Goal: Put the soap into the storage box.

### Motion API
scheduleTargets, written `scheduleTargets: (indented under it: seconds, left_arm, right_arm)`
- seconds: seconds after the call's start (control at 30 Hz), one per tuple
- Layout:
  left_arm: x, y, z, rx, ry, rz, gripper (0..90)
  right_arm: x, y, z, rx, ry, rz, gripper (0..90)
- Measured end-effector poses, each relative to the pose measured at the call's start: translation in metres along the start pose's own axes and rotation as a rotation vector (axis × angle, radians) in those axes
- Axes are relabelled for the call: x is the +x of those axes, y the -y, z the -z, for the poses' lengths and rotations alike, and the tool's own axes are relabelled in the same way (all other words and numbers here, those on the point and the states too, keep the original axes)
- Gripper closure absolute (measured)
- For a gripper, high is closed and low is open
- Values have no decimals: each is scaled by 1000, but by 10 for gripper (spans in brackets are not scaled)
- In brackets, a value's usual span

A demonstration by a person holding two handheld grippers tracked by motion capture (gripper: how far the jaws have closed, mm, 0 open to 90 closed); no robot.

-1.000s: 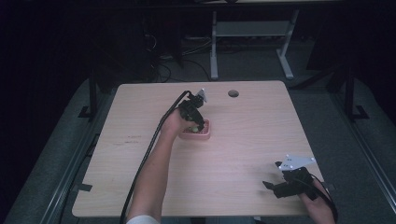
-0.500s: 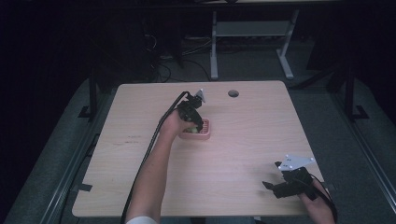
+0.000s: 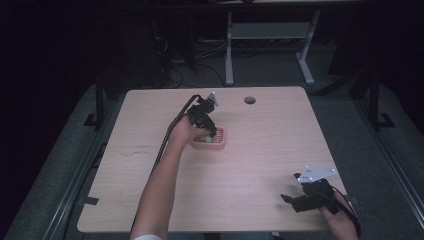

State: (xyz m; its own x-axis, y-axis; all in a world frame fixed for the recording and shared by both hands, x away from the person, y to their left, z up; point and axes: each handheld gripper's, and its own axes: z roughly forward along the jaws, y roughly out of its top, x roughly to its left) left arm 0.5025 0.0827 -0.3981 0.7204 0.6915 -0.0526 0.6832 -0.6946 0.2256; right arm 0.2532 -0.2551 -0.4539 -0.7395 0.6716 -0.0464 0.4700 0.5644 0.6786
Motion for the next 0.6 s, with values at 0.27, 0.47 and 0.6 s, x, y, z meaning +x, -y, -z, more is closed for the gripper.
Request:
scheduleTargets:
  seconds: [0.27,0.47,0.6]
  left_arm:
    - [-5,1,7,-22,12,-11,235]
    - [-6,4,10,-27,16,-4,223]
    - [-7,6,14,-28,15,-14,223]
  right_arm:
    - [0,0,0,-2,3,4,140]
    - [0,0,1,-3,4,-5,140]
    - [0,0,1,1,4,-13,140]
